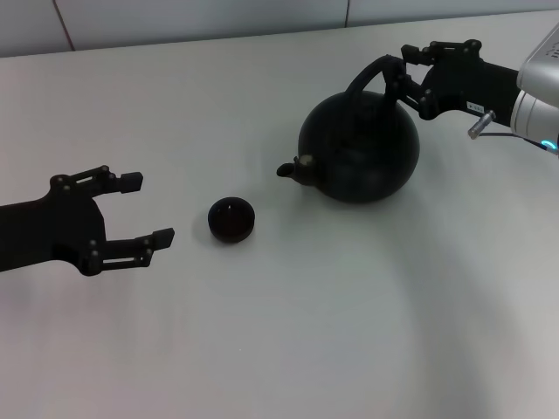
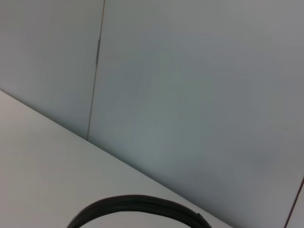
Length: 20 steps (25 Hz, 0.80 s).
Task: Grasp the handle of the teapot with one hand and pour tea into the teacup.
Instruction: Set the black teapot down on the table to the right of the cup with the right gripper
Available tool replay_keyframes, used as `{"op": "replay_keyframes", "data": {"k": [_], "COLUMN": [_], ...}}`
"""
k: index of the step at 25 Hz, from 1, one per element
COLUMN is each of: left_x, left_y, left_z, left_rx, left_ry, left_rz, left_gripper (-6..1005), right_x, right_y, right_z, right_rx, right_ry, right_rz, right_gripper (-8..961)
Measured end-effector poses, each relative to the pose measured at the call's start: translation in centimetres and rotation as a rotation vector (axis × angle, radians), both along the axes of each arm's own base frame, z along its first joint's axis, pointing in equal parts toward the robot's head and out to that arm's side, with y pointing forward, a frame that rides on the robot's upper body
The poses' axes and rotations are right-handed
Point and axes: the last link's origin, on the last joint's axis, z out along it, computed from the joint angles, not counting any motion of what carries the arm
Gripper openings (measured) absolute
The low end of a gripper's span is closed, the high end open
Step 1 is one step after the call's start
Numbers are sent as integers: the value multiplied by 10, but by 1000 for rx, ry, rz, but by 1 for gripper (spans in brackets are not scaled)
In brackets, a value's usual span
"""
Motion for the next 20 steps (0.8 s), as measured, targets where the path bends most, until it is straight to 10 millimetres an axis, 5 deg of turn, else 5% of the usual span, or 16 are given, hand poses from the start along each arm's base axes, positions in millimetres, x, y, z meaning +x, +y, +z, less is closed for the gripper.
{"op": "replay_keyframes", "data": {"k": [3,14,20], "left_x": [2,6,8], "left_y": [1,4,5], "left_z": [0,-1,-1], "left_rx": [-1,-2,-1], "left_ry": [-1,-6,-8], "left_rz": [-2,-11,-17], "left_gripper": [863,863,863], "right_x": [0,5,6], "right_y": [0,-4,-12], "right_z": [0,1,0], "right_rx": [1,8,-6], "right_ry": [0,-8,9], "right_rz": [-1,-4,5], "right_gripper": [250,679,743]}}
